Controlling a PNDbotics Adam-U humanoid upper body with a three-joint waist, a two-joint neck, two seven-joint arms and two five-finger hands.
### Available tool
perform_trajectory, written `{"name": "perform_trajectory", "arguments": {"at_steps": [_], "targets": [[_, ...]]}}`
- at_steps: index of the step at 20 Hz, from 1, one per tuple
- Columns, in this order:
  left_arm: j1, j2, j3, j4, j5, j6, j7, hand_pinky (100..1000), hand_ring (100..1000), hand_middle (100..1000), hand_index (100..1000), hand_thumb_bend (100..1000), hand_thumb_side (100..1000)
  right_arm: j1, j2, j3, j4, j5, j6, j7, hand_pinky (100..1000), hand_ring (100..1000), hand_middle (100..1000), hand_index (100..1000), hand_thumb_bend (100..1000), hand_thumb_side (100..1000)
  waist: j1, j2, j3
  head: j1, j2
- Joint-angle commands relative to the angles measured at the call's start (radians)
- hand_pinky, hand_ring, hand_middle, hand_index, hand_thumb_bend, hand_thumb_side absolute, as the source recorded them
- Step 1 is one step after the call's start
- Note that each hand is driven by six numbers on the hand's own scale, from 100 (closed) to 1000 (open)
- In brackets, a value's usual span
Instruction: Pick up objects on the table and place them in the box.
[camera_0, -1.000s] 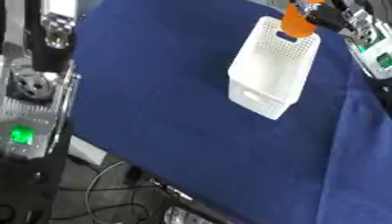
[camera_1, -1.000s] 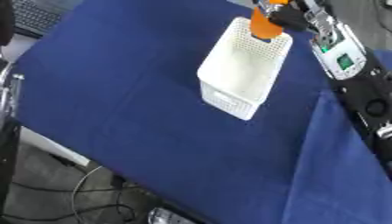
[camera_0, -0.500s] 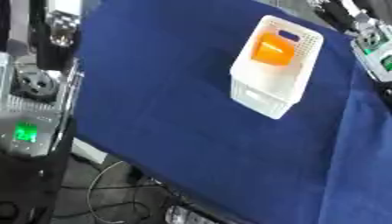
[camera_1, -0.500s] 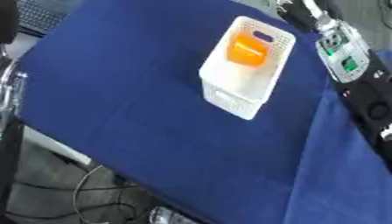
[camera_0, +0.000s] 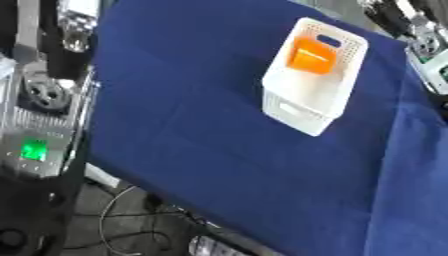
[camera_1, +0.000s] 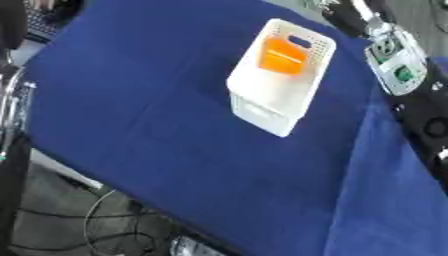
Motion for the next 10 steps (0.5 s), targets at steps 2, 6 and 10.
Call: {"name": "perform_trajectory", "arguments": {"at_steps": [2, 6, 10], "targets": [[0.027, 0.050, 0.007, -0.014, -0.025, 0.005, -0.010, 1000, 932, 990, 952, 227, 853, 0.091, -0.085, -0.005, -0.244, -0.130, 0.044, 0.000, 693, 763, 818, 854, 100, 1000, 0.006, -0.016, -0.042, -0.089, -0.168], [0.086, 0.084, 0.016, -0.012, -0.054, 0.010, -0.014, 1000, 931, 991, 952, 215, 863, 0.300, -0.119, -0.061, -0.609, -0.156, 0.126, -0.009, 660, 747, 788, 811, 100, 1000, 0.022, -0.011, -0.113, -0.129, -0.290], [0.143, 0.115, 0.035, -0.004, -0.093, 0.011, -0.003, 1000, 931, 990, 946, 203, 871, 0.531, -0.029, -0.163, -0.913, -0.128, 0.193, -0.067, 583, 709, 757, 796, 100, 1000, 0.052, -0.005, -0.179, -0.099, -0.378]]}}
